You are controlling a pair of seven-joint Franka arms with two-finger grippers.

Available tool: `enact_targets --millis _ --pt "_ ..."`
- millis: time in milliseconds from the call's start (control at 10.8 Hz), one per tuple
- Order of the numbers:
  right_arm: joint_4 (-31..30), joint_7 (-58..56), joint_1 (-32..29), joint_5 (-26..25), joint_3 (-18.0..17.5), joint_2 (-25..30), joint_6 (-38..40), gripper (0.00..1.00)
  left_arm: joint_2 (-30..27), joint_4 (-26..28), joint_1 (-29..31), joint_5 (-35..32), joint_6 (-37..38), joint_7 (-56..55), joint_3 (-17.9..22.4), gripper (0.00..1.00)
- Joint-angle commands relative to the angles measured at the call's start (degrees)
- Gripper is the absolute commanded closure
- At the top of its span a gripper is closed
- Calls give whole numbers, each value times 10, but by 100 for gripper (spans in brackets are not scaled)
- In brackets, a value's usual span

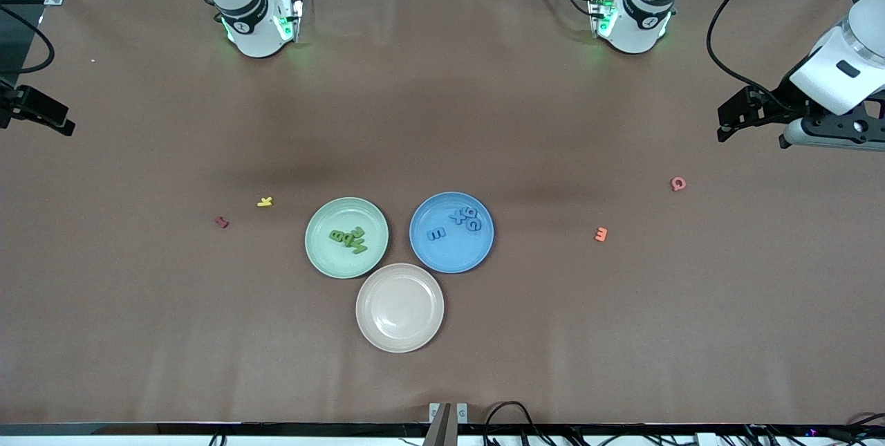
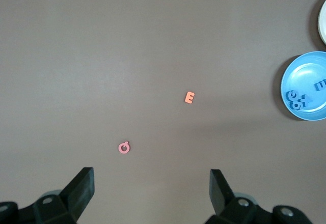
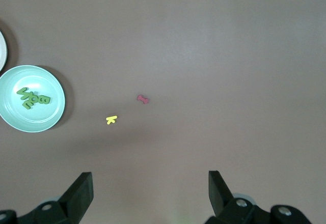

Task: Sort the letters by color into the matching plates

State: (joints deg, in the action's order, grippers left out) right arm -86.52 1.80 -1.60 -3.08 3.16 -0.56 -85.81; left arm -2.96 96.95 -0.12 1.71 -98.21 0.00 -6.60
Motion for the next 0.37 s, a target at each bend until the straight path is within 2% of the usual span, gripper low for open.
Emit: enact_targets --millis 0,277 --pt "-2 3 1 0 -4 1 -3 0 3 -12 -1 -5 14 11 2 0" --pt "-2 3 2 3 -4 1 -4 0 3 -12 -1 -5 14 11 2 0"
